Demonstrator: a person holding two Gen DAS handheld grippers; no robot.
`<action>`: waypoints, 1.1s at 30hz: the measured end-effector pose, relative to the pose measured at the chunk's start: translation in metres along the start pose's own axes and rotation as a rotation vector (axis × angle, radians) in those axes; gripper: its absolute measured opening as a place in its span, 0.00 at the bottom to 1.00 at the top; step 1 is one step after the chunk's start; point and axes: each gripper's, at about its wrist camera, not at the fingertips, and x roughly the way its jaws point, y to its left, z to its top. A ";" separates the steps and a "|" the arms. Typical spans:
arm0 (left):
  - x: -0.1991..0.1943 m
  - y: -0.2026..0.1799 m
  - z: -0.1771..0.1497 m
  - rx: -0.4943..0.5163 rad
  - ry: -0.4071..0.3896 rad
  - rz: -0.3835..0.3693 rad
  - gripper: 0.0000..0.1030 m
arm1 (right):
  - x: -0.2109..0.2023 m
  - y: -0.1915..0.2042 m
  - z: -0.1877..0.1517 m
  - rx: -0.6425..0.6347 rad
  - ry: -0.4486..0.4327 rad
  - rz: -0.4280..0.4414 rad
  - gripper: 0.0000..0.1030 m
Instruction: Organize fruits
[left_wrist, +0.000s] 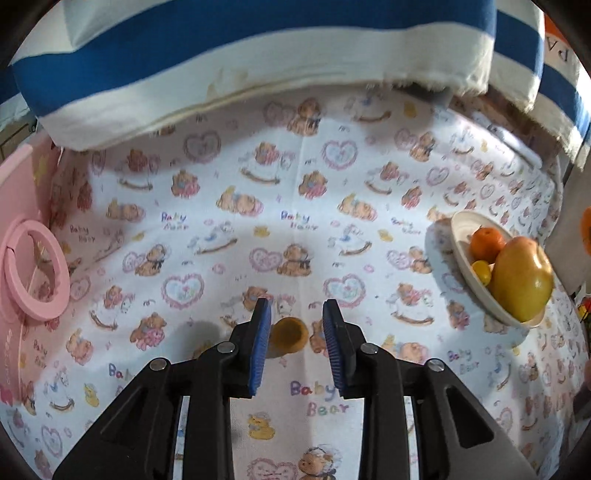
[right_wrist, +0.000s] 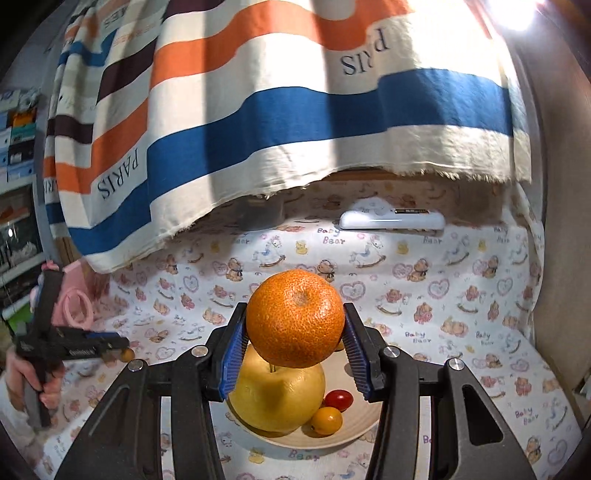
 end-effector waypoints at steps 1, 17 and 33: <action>0.005 0.000 -0.001 -0.003 0.017 0.004 0.27 | -0.002 -0.001 0.000 0.001 -0.003 -0.001 0.49; 0.020 -0.004 -0.006 0.017 0.074 0.021 0.22 | -0.003 -0.015 -0.001 0.013 -0.014 -0.076 0.49; -0.005 -0.025 -0.004 0.123 -0.088 0.032 0.22 | -0.001 -0.027 0.000 0.039 -0.017 -0.109 0.49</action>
